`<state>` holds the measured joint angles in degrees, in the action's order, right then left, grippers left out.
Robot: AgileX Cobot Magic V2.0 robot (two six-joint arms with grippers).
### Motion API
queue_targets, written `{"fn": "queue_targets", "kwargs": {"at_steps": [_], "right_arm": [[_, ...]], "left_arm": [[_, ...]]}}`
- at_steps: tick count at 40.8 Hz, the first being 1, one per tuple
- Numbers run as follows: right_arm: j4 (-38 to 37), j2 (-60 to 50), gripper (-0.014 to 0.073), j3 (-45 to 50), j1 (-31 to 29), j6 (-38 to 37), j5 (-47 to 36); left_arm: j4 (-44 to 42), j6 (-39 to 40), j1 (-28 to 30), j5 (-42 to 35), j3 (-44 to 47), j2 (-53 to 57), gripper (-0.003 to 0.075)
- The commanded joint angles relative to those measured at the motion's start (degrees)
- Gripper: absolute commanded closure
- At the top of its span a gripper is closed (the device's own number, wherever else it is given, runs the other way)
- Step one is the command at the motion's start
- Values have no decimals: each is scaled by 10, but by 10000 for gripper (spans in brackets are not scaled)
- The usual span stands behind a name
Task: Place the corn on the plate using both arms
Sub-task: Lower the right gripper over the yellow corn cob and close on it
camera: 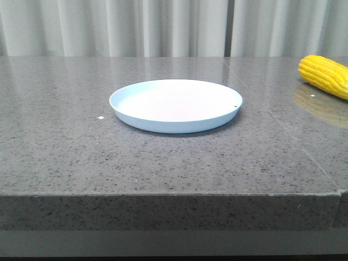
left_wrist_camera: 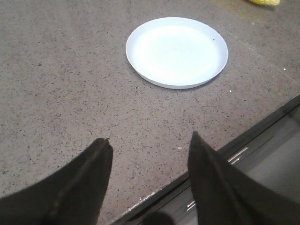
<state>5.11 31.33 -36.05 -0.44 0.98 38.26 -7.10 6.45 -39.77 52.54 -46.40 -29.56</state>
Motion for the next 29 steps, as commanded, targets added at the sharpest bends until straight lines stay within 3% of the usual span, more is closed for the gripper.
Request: {"fn": "queue_targets", "kwargs": {"at_steps": [1, 17, 29], "right_arm": [[-2, 5, -38, -19, -1, 2, -40], [11, 5, -38, -19, -1, 3, -39], [6, 69, -38, -53, -1, 55, -21]], "left_arm": [[-5, 8, -5, -44, -2, 15, 352], [-5, 8, -5, -40, 3, 20, 352], [-5, 8, -5, -40, 3, 20, 352]]}}
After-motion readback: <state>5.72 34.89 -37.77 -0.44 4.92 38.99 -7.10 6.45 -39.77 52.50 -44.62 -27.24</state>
